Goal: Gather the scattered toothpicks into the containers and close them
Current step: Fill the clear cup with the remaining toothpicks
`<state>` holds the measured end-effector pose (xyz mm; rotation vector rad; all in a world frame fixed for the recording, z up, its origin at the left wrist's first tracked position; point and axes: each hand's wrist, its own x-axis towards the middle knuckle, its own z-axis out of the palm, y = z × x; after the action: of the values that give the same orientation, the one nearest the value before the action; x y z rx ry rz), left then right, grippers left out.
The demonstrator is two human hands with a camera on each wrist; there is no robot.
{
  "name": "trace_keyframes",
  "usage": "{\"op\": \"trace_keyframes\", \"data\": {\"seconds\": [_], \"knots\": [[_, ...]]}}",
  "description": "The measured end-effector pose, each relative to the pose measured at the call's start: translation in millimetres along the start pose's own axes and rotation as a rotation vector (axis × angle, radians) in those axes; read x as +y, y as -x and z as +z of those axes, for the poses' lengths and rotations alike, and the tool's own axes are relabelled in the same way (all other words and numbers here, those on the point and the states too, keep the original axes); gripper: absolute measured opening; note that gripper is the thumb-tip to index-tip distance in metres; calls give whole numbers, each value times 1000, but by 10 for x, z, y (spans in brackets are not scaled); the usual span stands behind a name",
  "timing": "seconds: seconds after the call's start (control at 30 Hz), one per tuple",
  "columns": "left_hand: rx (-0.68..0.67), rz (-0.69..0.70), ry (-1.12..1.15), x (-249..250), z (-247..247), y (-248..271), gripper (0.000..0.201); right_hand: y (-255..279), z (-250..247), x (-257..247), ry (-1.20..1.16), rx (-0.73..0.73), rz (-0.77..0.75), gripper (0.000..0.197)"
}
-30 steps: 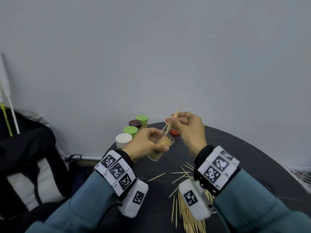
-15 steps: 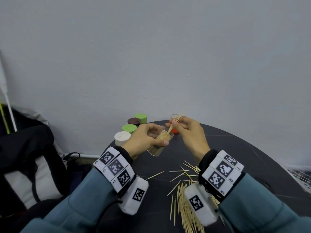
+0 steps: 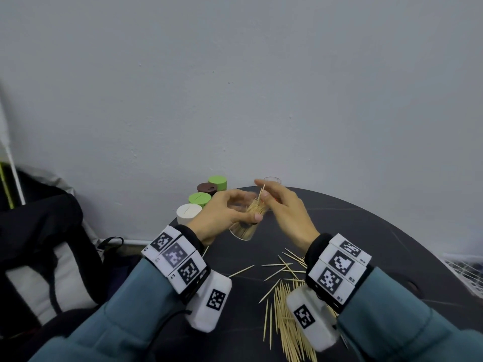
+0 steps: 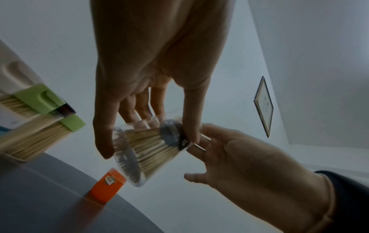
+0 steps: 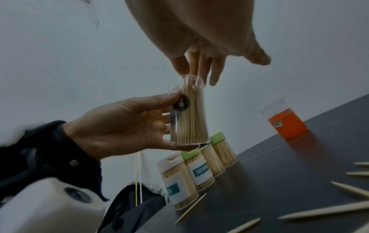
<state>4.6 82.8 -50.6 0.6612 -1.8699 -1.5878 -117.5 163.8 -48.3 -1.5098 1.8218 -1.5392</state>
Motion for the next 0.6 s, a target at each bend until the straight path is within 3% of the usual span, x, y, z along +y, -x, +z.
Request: {"op": "trace_keyframes", "data": {"seconds": [0.07, 0.23, 0.43, 0.6], "knots": [[4, -1, -1, 4, -12, 3, 48, -1, -28, -43, -85, 6, -16, 27], [34, -12, -8, 4, -38, 10, 42, 4, -25, -43, -5, -66, -9, 28], [34, -28, 7, -4, -78, 33, 49, -22, -1, -78, -28, 58, -59, 23], [44, -31, 3, 15, -169, 101, 45, -60, 81, -94, 16, 29, -31, 13]]}}
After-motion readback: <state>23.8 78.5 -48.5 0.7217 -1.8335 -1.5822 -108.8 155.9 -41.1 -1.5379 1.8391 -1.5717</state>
